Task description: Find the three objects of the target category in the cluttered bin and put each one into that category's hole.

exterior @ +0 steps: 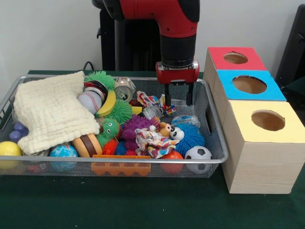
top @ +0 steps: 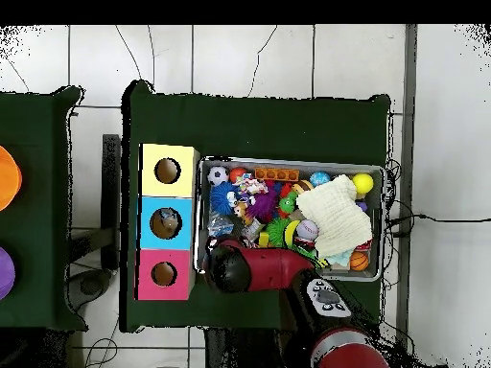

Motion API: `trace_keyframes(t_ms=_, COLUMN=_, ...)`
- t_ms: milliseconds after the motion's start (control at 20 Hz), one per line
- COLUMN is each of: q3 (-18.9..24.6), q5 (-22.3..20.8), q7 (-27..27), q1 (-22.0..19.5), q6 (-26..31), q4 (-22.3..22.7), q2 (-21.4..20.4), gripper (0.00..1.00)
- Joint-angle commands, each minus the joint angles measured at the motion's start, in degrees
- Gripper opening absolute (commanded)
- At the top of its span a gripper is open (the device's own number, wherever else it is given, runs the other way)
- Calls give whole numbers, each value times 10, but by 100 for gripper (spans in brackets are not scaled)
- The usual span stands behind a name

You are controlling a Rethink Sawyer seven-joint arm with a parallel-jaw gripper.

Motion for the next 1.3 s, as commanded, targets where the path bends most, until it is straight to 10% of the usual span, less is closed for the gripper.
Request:
trace_keyframes(t_ms=50, q3=42, q5=-10, q7=63, q1=-7, q6=-53, q4=-55, q2=21, gripper=100)
trace_keyframes(t_ms=1300, q3=125, q5=-64, q7=-23, q1=-51, q6=29, q4=-163, q2=29, gripper=100)
